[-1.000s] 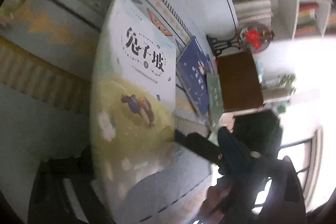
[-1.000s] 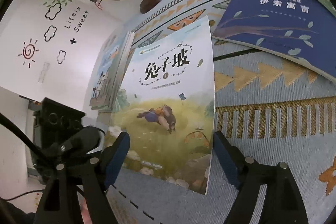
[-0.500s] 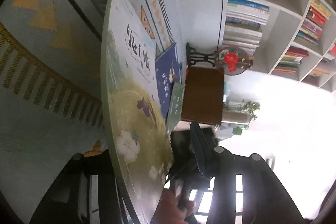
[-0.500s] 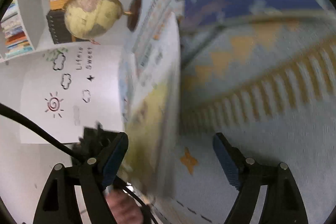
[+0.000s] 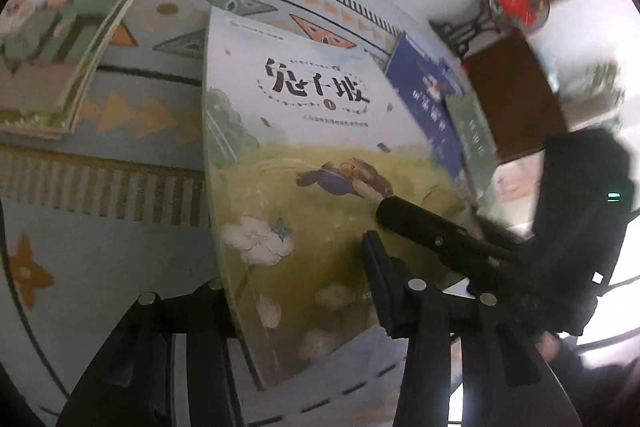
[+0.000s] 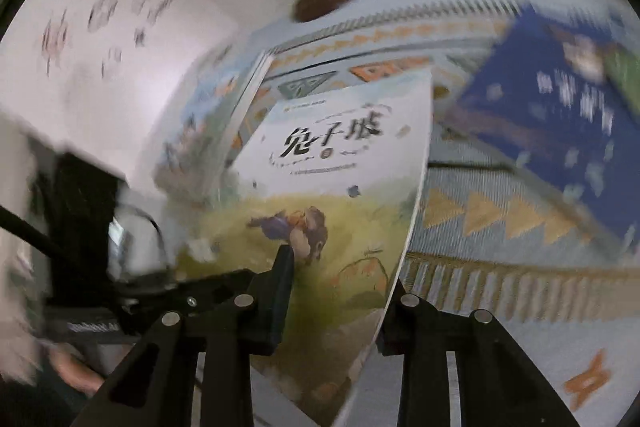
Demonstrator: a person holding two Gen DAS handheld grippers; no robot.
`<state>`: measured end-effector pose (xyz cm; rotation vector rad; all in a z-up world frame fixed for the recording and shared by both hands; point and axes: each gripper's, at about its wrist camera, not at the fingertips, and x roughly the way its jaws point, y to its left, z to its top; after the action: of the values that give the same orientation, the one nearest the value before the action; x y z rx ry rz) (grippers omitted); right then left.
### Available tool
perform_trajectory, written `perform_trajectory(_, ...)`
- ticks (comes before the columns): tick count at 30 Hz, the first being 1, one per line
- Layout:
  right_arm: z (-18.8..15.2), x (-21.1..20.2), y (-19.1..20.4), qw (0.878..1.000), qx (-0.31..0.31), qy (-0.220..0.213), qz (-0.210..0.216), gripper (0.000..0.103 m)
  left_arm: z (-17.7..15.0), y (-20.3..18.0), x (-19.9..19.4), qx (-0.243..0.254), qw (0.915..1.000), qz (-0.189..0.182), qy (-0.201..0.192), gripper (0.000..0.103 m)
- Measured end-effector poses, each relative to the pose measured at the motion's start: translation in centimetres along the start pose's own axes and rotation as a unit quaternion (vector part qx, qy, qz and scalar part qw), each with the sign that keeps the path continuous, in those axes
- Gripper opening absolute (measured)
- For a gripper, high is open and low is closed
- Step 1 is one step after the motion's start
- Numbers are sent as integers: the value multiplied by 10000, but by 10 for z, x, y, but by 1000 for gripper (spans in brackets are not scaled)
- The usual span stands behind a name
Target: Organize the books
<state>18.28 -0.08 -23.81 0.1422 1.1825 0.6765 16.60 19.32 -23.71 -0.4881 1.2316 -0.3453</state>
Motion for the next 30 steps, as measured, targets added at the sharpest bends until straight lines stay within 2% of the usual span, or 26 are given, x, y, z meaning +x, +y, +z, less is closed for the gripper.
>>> perform_trajectory(3,-6,0,23,9956,-833,-11,-426,32,-3,-13,-5,407,9982,403,-147,41)
perform_trajectory(5,-7,-6,33,9912,-1172,-172,-591,30,-3,-20,-14,548,9968,503,-300,41)
perform_trajectory(9,-2,-24,36,9897,-1258,-511,-454,29,4,-32,-43,783,9926,647,-666,42)
perform_trajectory(14,20,-37,73,9847,-1450,-884,-380,29,18,-26,-89,862,9869,798,-1110,42)
perform_trajectory(20,58,-30,131,9774,-1625,-1335,-223,29,43,5,-138,1058,9779,979,-1515,42)
perform_trajectory(25,88,5,177,9774,-1504,-1449,-317,29,68,55,-160,1112,9781,879,-1525,42)
perform_trajectory(30,108,50,203,9837,-1155,-1322,-390,29,87,104,-157,1099,9826,740,-1305,42)
